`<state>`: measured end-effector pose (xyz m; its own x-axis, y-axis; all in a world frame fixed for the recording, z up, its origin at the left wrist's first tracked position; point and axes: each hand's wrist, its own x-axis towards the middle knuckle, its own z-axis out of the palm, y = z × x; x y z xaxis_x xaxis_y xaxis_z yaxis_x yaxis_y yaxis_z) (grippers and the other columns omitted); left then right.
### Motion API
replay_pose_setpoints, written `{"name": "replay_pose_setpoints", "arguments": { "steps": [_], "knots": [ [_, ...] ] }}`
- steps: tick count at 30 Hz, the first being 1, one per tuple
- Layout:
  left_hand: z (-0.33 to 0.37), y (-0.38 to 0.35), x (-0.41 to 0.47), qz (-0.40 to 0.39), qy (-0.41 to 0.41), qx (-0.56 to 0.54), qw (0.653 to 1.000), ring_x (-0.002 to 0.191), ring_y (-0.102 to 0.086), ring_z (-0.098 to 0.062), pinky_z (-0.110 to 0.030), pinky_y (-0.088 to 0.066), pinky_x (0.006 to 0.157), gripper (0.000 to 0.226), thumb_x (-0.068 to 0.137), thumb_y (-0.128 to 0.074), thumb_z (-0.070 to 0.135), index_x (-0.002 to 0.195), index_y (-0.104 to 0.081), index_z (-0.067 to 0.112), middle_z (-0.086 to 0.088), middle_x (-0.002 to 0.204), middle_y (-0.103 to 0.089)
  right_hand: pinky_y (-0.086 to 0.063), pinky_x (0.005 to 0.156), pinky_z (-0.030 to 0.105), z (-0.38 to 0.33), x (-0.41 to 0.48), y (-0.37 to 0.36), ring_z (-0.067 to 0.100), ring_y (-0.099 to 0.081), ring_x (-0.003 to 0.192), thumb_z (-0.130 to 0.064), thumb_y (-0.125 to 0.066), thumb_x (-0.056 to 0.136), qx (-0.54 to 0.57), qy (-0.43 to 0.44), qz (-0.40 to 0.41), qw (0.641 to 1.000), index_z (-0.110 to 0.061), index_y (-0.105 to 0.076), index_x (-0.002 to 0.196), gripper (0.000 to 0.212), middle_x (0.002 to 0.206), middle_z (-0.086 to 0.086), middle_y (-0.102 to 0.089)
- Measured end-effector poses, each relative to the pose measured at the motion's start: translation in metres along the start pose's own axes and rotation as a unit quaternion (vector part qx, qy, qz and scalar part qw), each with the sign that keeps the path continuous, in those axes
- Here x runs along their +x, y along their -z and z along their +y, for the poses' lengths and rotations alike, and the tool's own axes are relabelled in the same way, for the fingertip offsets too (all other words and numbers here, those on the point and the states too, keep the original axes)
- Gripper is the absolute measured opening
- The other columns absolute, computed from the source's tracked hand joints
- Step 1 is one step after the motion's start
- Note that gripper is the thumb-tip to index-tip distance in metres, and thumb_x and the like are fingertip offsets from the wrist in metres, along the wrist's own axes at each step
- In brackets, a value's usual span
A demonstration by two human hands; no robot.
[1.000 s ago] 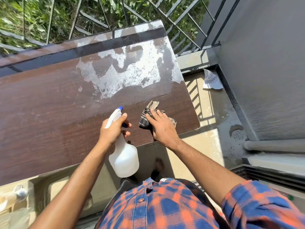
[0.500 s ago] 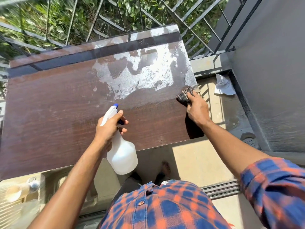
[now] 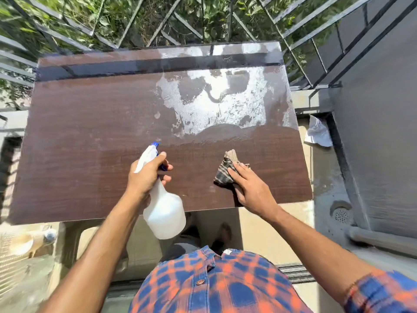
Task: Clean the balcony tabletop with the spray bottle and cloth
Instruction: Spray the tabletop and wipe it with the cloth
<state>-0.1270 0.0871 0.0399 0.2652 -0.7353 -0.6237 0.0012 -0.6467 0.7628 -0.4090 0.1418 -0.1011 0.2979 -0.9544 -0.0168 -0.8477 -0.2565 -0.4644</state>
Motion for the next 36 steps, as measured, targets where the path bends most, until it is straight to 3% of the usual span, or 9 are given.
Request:
{"name": "replay_pose_setpoints", "arguments": {
  "steps": [3, 6, 8, 12, 17, 22, 26, 31, 36],
  "knots": [
    [0.006, 0.014, 0.007, 0.007, 0.005, -0.009, 1.000, 0.044, -0.056, -0.015, -0.026, -0.046, 0.055, 0.024, 0.095, -0.067, 0.028, 0.079, -0.065, 0.010, -0.005, 0.075, -0.071, -0.039, 0.115, 0.043, 0.015, 0.031, 0.007, 0.034, -0.050, 0.135, -0.009, -0.061, 0.086, 0.001, -0.093, 0.029, 0.995, -0.010, -0.059, 0.137, 0.051, 0.147, 0.015, -0.053],
    [0.011, 0.027, 0.014, 0.010, 0.005, -0.010, 1.000, 0.046, -0.056, -0.016, -0.027, -0.046, 0.056, 0.024, 0.094, -0.067, 0.028, 0.078, -0.065, 0.011, -0.006, 0.077, -0.072, -0.031, 0.120, 0.044, -0.016, 0.095, 0.001, 0.036, -0.039, 0.142, -0.009, -0.059, 0.087, -0.003, -0.174, 0.023, 0.985, -0.008, -0.051, 0.143, 0.057, 0.154, 0.020, -0.042],
    [0.014, 0.034, 0.019, 0.010, 0.002, -0.002, 1.000, 0.048, -0.057, -0.018, -0.024, -0.046, 0.051, 0.025, 0.094, -0.067, 0.028, 0.076, -0.065, 0.011, -0.007, 0.079, -0.072, -0.031, 0.119, 0.045, -0.051, 0.130, -0.008, 0.035, -0.036, 0.143, -0.012, -0.057, 0.089, -0.009, -0.155, -0.002, 0.988, -0.009, -0.049, 0.145, 0.057, 0.155, 0.019, -0.040],
    [0.020, 0.044, 0.029, 0.010, -0.002, 0.004, 1.000, 0.045, -0.056, -0.016, -0.020, -0.045, 0.045, 0.024, 0.095, -0.066, 0.027, 0.077, -0.064, 0.011, -0.007, 0.079, -0.072, -0.035, 0.115, 0.043, -0.119, 0.146, -0.029, 0.033, -0.036, 0.142, -0.014, -0.059, 0.088, -0.036, -0.021, -0.078, 0.996, -0.014, -0.047, 0.145, 0.059, 0.156, 0.013, -0.038],
    [0.027, 0.054, 0.039, 0.000, -0.006, -0.011, 1.000, 0.043, -0.056, -0.014, -0.022, -0.046, 0.047, 0.024, 0.095, -0.066, 0.027, 0.078, -0.065, 0.010, -0.007, 0.079, -0.072, -0.037, 0.115, 0.046, -0.106, 0.081, -0.049, 0.036, -0.044, 0.138, -0.009, -0.063, 0.081, -0.006, 0.093, -0.094, 0.991, -0.009, -0.054, 0.141, 0.062, 0.151, 0.016, -0.047],
    [0.032, 0.064, 0.049, -0.002, -0.008, -0.024, 1.000, 0.043, -0.055, -0.015, -0.022, -0.044, 0.045, 0.024, 0.095, -0.066, 0.025, 0.077, -0.064, 0.009, -0.008, 0.077, -0.071, -0.037, 0.116, 0.045, -0.068, 0.091, -0.038, 0.035, -0.046, 0.137, -0.004, -0.062, 0.082, 0.002, 0.011, -0.023, 1.000, -0.010, -0.056, 0.140, 0.059, 0.150, 0.014, -0.049],
    [0.034, 0.068, 0.055, -0.007, -0.011, -0.022, 1.000, 0.042, -0.055, -0.014, -0.020, -0.044, 0.044, 0.026, 0.096, -0.065, 0.026, 0.077, -0.063, 0.009, -0.008, 0.077, -0.071, -0.028, 0.120, 0.047, -0.115, 0.167, -0.041, 0.039, -0.035, 0.144, -0.004, -0.061, 0.083, -0.002, -0.095, -0.032, 0.995, -0.008, -0.046, 0.146, 0.065, 0.155, 0.019, -0.040],
    [0.033, 0.075, 0.064, -0.013, -0.008, -0.035, 0.999, 0.046, -0.053, -0.019, -0.023, -0.043, 0.048, 0.028, 0.095, -0.066, 0.027, 0.072, -0.064, 0.011, -0.010, 0.077, -0.070, -0.025, 0.119, 0.051, -0.170, 0.188, -0.066, 0.044, -0.030, 0.144, -0.003, -0.059, 0.082, -0.011, 0.001, -0.099, 0.995, -0.006, -0.041, 0.148, 0.069, 0.157, 0.022, -0.033],
    [0.029, 0.084, 0.069, -0.001, -0.010, -0.049, 0.999, 0.044, -0.053, -0.018, -0.023, -0.043, 0.046, 0.029, 0.096, -0.065, 0.028, 0.072, -0.063, 0.010, -0.010, 0.073, -0.068, -0.022, 0.121, 0.050, -0.194, 0.194, -0.083, 0.040, -0.026, 0.147, -0.009, -0.059, 0.088, -0.014, -0.035, -0.093, 0.995, -0.011, -0.040, 0.147, 0.062, 0.161, 0.015, -0.030]
  ]
}}
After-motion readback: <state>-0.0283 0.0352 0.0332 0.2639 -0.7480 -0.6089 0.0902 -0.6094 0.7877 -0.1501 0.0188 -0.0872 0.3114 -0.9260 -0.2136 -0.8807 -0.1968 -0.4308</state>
